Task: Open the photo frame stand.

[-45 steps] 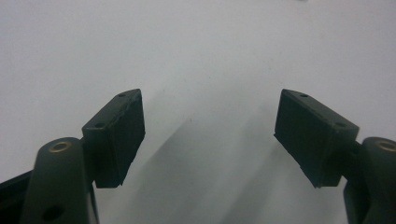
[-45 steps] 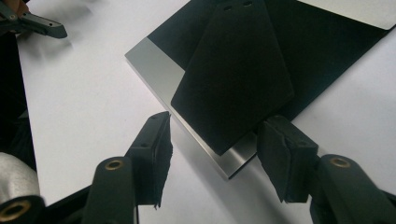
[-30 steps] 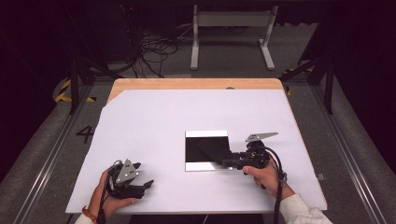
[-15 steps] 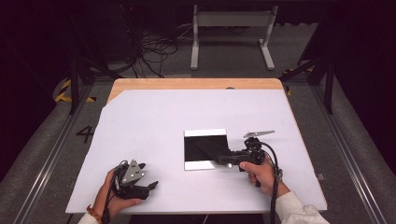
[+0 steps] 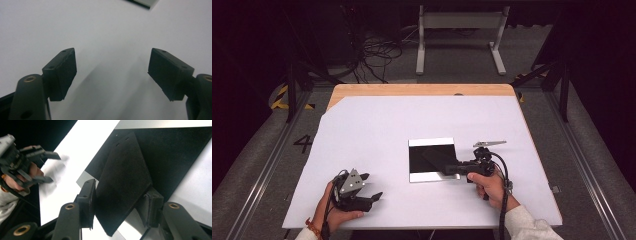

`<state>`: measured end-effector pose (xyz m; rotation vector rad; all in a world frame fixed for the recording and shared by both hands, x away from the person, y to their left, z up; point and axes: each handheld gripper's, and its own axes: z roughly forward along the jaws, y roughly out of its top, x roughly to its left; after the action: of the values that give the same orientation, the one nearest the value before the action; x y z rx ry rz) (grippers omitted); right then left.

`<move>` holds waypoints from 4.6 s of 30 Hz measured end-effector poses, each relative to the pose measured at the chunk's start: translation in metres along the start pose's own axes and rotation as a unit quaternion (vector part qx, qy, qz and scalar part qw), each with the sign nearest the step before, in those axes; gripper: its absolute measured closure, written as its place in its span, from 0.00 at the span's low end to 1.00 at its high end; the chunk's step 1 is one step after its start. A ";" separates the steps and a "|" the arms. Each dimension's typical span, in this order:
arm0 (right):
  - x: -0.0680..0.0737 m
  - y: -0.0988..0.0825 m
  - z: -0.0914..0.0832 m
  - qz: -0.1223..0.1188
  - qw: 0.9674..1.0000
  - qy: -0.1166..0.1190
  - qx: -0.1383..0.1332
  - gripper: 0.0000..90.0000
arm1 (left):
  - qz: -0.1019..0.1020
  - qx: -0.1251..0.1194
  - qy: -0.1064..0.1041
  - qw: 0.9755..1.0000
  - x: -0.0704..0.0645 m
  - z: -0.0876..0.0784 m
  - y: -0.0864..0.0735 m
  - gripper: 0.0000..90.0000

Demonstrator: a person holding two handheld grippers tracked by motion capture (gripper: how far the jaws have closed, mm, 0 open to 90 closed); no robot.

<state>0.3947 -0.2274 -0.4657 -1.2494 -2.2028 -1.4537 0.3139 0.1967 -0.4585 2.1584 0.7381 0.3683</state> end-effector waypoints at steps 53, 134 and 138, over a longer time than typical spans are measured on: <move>0.024 -0.005 -0.014 -0.117 0.993 -0.022 0.011 0.67 | -0.036 0.013 -0.134 0.990 0.006 0.115 0.087 0.35; 0.059 -0.015 -0.009 -0.265 0.949 -0.170 0.005 0.84 | 0.095 0.012 -0.038 0.995 -0.010 0.105 0.093 0.71; 0.058 -0.015 -0.009 -0.262 0.949 -0.178 0.000 0.85 | 0.095 0.011 -0.029 0.995 -0.009 0.106 0.094 0.71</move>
<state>0.3453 -0.2063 -0.4375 -1.0334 -2.9497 -1.4799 0.3941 0.0798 -0.4531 2.2568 0.5078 0.3950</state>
